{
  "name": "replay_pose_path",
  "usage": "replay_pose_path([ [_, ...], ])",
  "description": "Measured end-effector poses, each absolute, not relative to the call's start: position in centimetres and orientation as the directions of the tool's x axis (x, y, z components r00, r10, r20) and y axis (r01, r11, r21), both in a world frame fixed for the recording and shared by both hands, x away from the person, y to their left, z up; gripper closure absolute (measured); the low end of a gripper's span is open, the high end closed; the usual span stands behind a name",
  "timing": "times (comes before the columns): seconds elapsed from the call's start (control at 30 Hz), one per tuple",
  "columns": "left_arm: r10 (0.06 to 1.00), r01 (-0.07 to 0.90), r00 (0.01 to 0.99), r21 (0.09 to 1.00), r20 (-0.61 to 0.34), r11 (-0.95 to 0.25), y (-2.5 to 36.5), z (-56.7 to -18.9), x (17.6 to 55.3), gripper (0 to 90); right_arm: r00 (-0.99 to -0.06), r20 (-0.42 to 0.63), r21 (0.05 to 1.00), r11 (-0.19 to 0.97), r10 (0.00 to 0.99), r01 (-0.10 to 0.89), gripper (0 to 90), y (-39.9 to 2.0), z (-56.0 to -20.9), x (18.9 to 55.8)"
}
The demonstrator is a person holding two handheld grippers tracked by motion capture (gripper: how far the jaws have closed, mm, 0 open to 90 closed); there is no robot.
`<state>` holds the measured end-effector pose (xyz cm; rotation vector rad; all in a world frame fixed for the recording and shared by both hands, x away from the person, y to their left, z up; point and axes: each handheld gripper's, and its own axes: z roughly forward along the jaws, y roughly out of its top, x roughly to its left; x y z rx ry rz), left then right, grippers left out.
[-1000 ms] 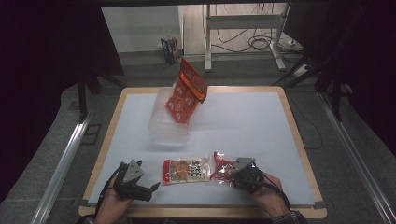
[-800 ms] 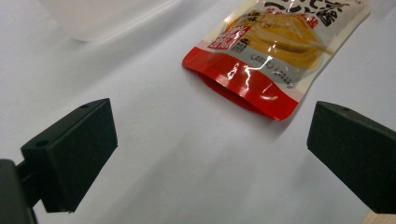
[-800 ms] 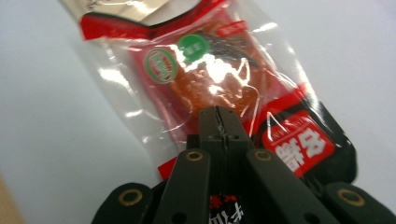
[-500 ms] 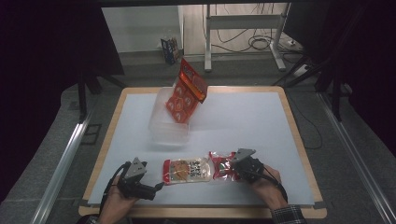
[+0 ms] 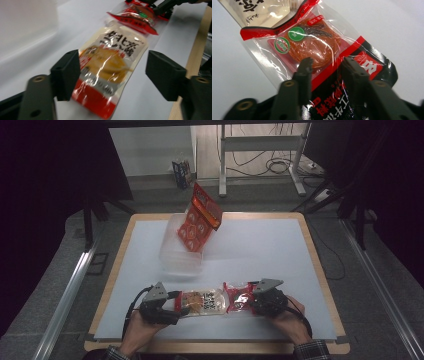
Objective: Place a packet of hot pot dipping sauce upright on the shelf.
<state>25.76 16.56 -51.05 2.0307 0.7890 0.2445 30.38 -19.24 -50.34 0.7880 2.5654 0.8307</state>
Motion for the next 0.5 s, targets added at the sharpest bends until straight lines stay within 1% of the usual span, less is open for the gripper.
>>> replay_pose_path([
  [0.13, 0.582, 0.405, 0.806, 0.818, -0.107, -0.410, 15.1, -50.7, 26.1, 39.6, -0.785, -0.127, 0.623, 0.664, 0.607, 0.413, 43.9, -19.7, -50.4, 30.5],
  [0.27, 0.555, 0.370, 0.828, 0.821, -0.079, -0.435, 13.6, -50.4, 26.8, 53.2, -0.774, -0.106, 0.636, 0.641, 0.624, 0.429, 35.0, -20.6, -50.3, 30.6],
  [0.37, 0.535, 0.347, 0.842, 0.824, -0.064, -0.447, 12.6, -50.4, 27.5, 62.4, -0.762, -0.093, 0.650, 0.619, 0.641, 0.441, 30.7, -21.4, -50.0, 30.6],
  [0.5, 0.512, 0.335, 0.856, 0.832, -0.072, -0.442, 11.1, -50.6, 28.5, 71.2, -0.749, -0.077, 0.655, 0.600, 0.658, 0.459, 26.3, -22.2, -49.8, 30.7],
])
